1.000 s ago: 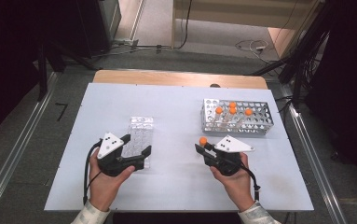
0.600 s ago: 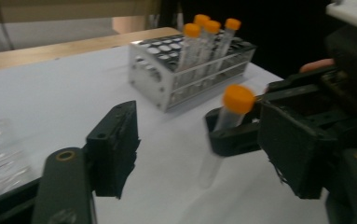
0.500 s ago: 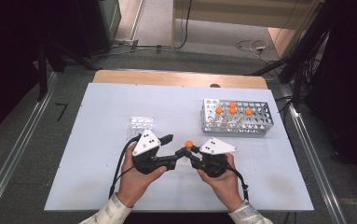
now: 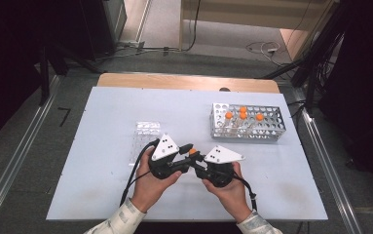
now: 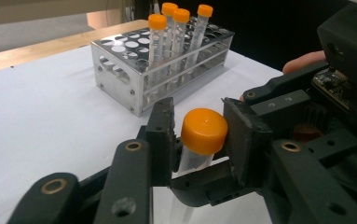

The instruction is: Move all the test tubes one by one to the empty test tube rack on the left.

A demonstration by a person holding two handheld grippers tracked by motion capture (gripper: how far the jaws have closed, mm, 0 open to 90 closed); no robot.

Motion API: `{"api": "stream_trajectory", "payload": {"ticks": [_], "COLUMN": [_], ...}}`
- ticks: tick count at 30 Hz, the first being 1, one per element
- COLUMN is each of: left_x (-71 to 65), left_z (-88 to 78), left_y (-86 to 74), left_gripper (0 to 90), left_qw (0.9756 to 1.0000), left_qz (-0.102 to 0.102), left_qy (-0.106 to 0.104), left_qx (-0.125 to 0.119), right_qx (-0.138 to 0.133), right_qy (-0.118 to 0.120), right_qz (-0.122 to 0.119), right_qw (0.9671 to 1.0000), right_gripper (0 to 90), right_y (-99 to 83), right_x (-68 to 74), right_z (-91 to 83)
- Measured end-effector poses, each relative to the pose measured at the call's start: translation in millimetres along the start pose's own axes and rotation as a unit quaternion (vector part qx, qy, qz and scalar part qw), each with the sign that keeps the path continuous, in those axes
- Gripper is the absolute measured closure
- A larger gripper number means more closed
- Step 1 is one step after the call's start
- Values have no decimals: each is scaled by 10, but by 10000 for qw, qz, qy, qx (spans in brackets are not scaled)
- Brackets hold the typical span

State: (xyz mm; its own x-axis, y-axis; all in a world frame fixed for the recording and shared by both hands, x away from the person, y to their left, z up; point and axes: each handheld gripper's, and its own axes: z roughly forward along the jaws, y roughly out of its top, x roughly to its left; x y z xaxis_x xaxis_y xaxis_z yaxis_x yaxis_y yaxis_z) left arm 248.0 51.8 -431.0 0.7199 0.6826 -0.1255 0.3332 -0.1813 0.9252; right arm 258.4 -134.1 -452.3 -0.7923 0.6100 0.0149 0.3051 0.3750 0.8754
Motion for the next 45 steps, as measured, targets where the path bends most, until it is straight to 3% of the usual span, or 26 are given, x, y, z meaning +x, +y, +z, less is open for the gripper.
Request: {"api": "stream_trajectory", "payload": {"ticks": [12, 15, 21, 30, 45], "left_x": [15, 29, 127, 310, 719], "left_z": [3, -7, -55, -195, -486], "left_y": [-17, -16, 7, 109, 224], "left_gripper": [706, 707, 708, 709, 709], "left_qw": [10000, 10000, 9998, 9986, 9918], "left_qz": [-1, -6, -153, -377, -761], "left_qy": [-3, 48, 72, 146, 701], "left_qx": [31, 1, -89, -338, -755], "right_qx": [38, -16, -108, -183, -263], "right_qy": [-3, 6, 9, -85, -275], "right_qz": [5, 36, 162, 296, 472], "right_qw": [10000, 10000, 9998, 9994, 9982], "right_gripper": [719, 672, 485, 381, 370], "right_y": [-10, -7, 7, 11, 6], "right_x": [-6, 0, -3, -81, -266], "right_z": [16, 10, -24, -88, -215]}}
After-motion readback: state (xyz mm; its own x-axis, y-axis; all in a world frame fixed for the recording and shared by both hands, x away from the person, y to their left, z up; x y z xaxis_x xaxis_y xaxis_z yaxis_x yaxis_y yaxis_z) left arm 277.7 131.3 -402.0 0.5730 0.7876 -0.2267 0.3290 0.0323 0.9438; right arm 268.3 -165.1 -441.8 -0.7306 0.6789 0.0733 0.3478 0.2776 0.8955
